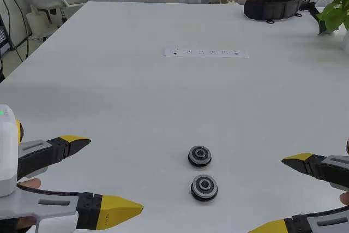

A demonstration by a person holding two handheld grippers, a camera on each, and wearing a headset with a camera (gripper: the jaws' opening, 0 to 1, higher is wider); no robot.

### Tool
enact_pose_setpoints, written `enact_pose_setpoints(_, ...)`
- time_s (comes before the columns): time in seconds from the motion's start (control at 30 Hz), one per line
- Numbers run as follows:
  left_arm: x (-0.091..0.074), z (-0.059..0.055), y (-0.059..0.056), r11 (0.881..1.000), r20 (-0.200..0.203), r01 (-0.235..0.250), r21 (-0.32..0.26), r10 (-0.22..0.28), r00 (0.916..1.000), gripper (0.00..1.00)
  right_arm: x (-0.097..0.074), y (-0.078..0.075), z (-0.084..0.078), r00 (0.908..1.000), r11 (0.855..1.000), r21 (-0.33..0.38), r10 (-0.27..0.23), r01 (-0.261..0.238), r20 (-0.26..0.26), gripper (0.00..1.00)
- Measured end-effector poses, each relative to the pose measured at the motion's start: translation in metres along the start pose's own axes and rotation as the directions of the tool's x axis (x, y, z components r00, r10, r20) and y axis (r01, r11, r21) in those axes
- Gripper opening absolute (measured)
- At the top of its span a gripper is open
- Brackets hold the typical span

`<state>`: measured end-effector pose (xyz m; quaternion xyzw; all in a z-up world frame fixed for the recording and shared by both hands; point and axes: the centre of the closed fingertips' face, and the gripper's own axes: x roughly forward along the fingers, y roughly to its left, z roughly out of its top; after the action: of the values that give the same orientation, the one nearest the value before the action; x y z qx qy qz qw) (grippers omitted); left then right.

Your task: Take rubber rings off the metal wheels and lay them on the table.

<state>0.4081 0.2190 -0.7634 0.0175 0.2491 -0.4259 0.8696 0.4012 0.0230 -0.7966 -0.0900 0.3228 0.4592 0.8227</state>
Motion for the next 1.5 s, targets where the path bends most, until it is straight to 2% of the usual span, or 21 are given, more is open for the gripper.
enact_pose_setpoints(1.5, 0.0011, -0.0044, -0.0005, 1.0, -0.024, 0.001, 0.005, -0.001, 0.9997, 0.99, 0.0017, -0.0005, -0.0043, 0.9998, 1.0, -0.005, 0.005, -0.005, -0.02, 0.99)
